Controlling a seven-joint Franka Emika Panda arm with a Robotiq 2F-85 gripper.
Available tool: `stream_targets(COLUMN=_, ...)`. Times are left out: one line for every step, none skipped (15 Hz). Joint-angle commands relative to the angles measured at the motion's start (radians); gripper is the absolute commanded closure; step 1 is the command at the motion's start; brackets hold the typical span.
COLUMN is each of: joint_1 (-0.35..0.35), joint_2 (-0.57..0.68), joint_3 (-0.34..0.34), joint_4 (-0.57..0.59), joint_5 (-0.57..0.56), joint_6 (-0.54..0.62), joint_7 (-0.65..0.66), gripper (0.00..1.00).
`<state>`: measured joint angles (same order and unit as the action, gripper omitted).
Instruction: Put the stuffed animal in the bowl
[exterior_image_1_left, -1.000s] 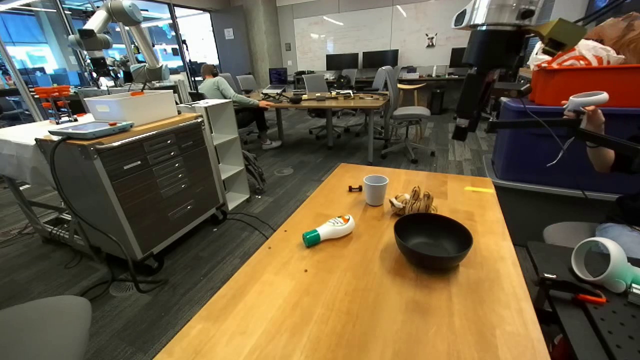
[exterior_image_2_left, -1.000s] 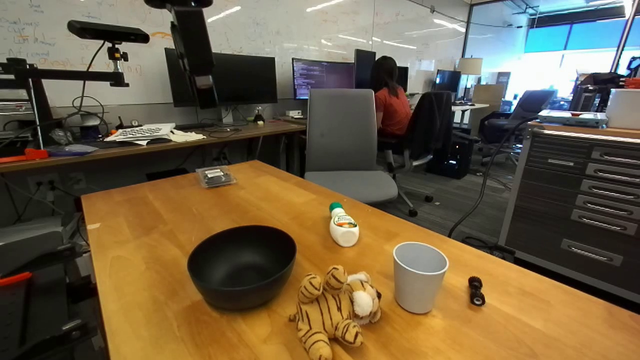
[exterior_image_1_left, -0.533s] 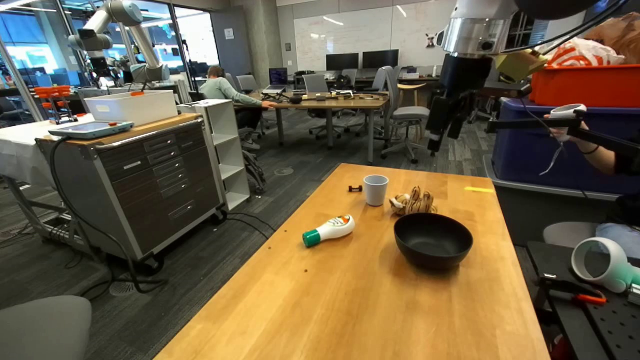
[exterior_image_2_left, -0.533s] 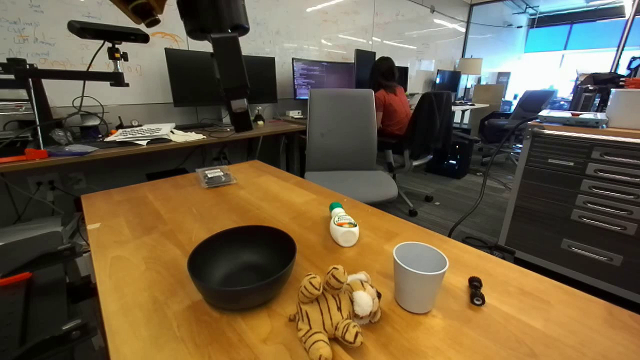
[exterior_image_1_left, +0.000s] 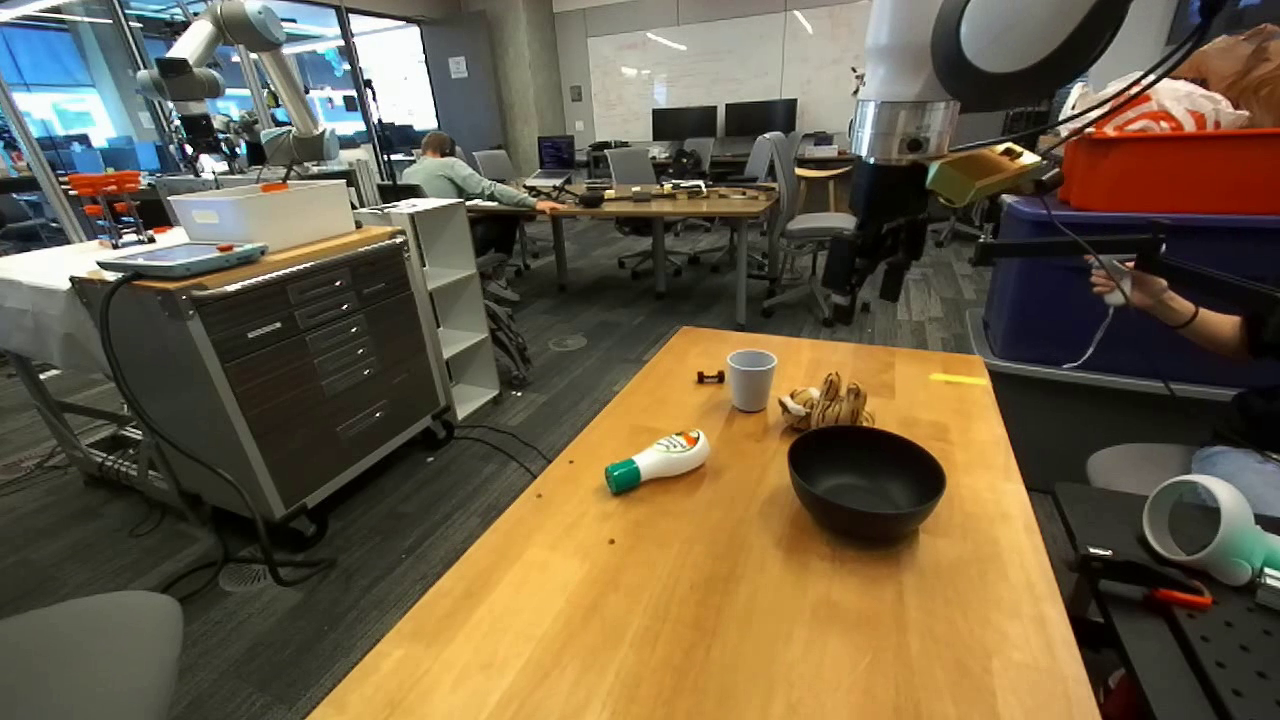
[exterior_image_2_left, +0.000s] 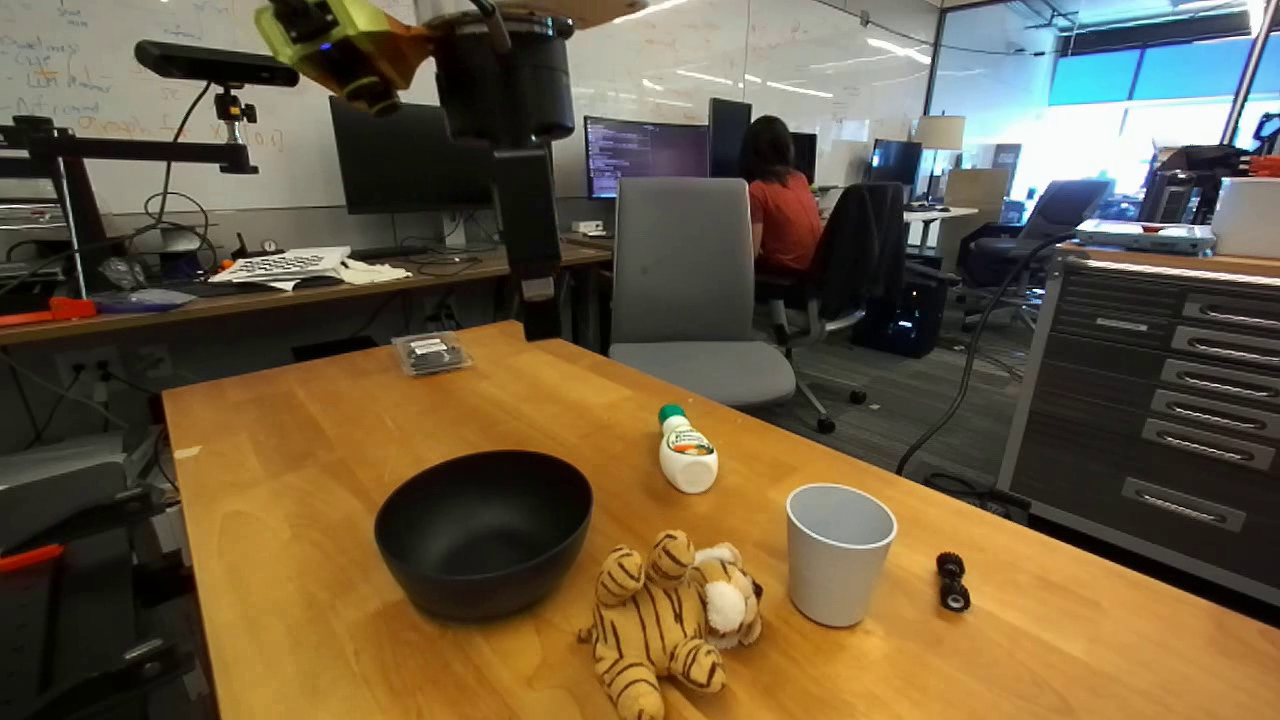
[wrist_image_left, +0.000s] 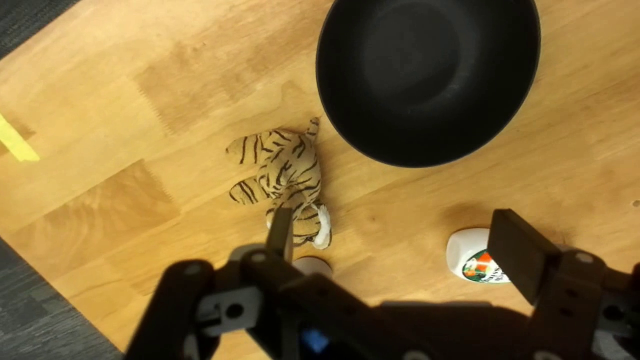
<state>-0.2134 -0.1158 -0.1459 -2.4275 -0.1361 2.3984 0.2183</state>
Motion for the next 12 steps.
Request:
stream_targets(joint_1=-0.007, joint_2=0.074, joint_3=-0.031, joint_4=0.043, joint_5=0.043, joint_6=0.052, joint_7=-0.005, gripper=0.0)
stream_targets(joint_1=-0.008, joint_2=0.091, joint_3=-0.04, joint_4=0.048, joint_5=0.051, joint_6=0.064, joint_7=-0.009, gripper=0.0)
stream_targets(joint_1=-0.01, joint_2=0.111, joint_3=-0.048, joint_4=0.055, joint_5=0.055, joint_6=0.069, joint_7=-0.009, gripper=0.0)
stream_targets(joint_1=-0.012, joint_2=0.129, joint_3=-0.055, joint_4=0.062, joint_5=0.06, joint_6=0.074, joint_7=-0.01, gripper=0.0)
stream_targets(joint_1=-0.015, joint_2=0.149, joint_3=-0.063, joint_4=0.07, joint_5=0.062, joint_6=0.081, joint_7=-0.007, gripper=0.0)
stream_targets(joint_1=-0.018, joint_2=0.169, joint_3=-0.07, joint_4=0.078, joint_5=0.067, joint_6=0.088, joint_7=-0.007, gripper=0.0)
stream_targets(joint_1=-0.02, joint_2=0.191, joint_3=-0.077, joint_4=0.092, joint_5=0.079, joint_6=0.088, joint_7=-0.012, gripper=0.0)
stream_targets(joint_1=-0.023, joint_2=0.209, joint_3=-0.084, joint_4=0.104, joint_5=0.09, joint_6=0.087, joint_7=-0.017, gripper=0.0)
stream_targets(joint_1=-0.026, joint_2=0.228, joint_3=-0.089, joint_4=0.115, joint_5=0.1, joint_6=0.09, joint_7=-0.019, gripper=0.0)
stream_targets(joint_1=-0.029, joint_2=0.247, joint_3=-0.093, joint_4=0.125, joint_5=0.114, joint_6=0.09, joint_7=-0.021, gripper=0.0)
stream_targets(joint_1=-0.031, joint_2=0.268, joint_3=-0.098, joint_4=0.133, joint_5=0.117, joint_6=0.096, joint_7=-0.017, gripper=0.0)
stream_targets(joint_1=-0.033, joint_2=0.288, joint_3=-0.102, joint_4=0.141, joint_5=0.12, joint_6=0.104, joint_7=-0.009, gripper=0.0)
